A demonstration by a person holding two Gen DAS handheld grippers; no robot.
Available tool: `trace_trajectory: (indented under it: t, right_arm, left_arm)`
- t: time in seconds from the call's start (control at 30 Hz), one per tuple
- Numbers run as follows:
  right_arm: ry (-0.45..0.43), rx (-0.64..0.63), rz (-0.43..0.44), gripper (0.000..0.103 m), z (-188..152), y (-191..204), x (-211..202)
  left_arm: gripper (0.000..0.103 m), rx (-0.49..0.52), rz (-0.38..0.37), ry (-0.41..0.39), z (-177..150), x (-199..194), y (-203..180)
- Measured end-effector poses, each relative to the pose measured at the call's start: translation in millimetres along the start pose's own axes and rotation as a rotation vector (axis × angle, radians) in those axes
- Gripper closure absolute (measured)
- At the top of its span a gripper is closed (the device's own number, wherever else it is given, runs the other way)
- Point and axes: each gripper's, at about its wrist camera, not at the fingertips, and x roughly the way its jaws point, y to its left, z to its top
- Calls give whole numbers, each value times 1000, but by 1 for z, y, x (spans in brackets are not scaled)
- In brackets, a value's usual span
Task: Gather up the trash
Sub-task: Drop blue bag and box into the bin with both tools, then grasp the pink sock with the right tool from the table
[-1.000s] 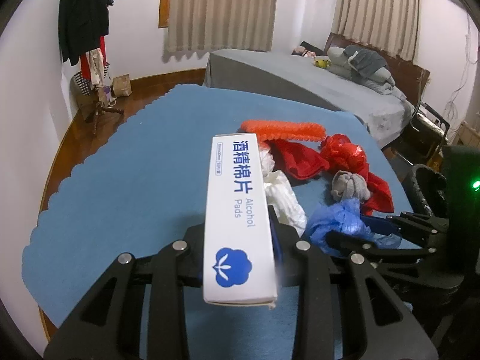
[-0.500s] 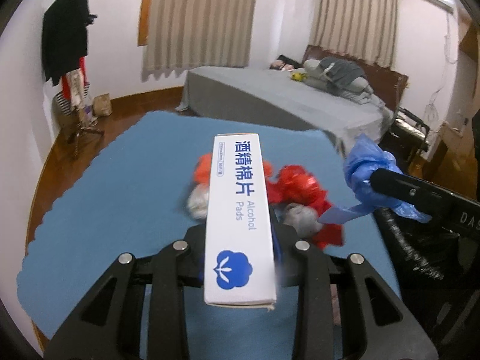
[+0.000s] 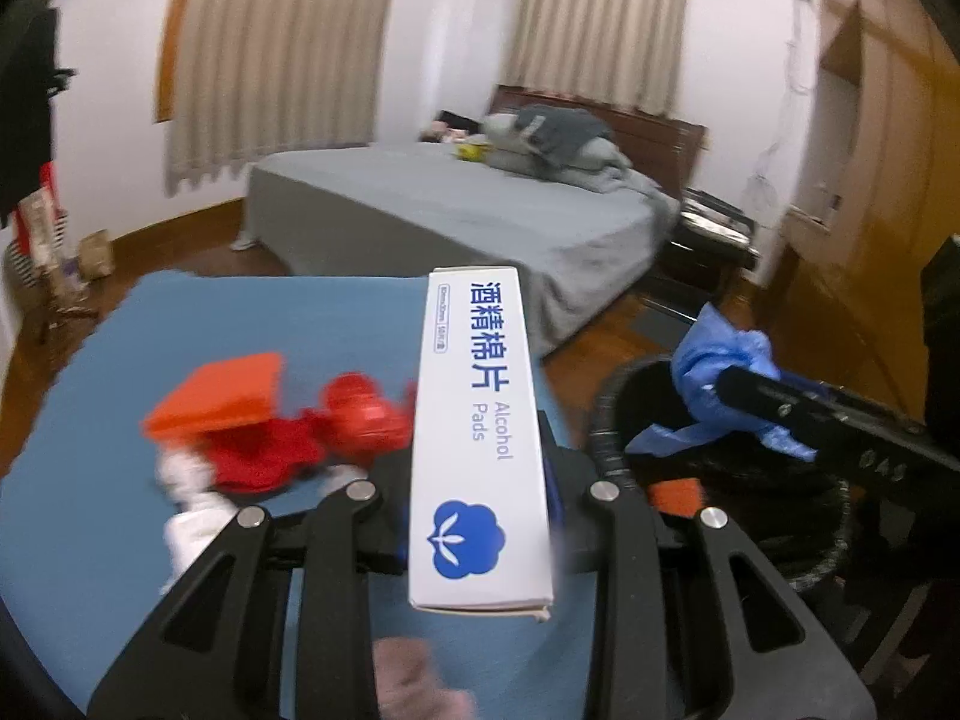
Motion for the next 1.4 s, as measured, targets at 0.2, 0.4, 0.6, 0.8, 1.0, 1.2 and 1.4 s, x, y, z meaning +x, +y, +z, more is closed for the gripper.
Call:
trace_trajectory:
  t: [0.2, 0.4, 0.6, 0.8, 1.0, 1.2, 1.4]
  right_arm:
    - [1, 71, -127, 50, -15, -54, -16]
    - [-4, 128, -246, 46, -26, -101, -32]
    - [-6, 175, -316, 37, -33, -128, -41]
    - [-17, 198, -338, 28, -37, -140, -47]
    - [-36, 175, -306, 14, -33, -120, -45]
    - [-34, 127, -206, 8, -26, -71, -29]
    - [-8, 71, -78, 8, -32, -8, -6]
  left_arm:
    - [73, 73, -120, 36, 3, 35, -64]
    - [73, 133, -228, 76, 1, 72, -123]
    - [67, 157, -291, 138, -10, 101, -153]
    - [49, 144, -287, 140, -13, 101, -152]
    - [35, 116, -198, 92, -3, 77, -109]
    - [30, 81, -72, 65, -5, 40, -46]
    - [29, 10, 75, 46, -13, -2, 26]
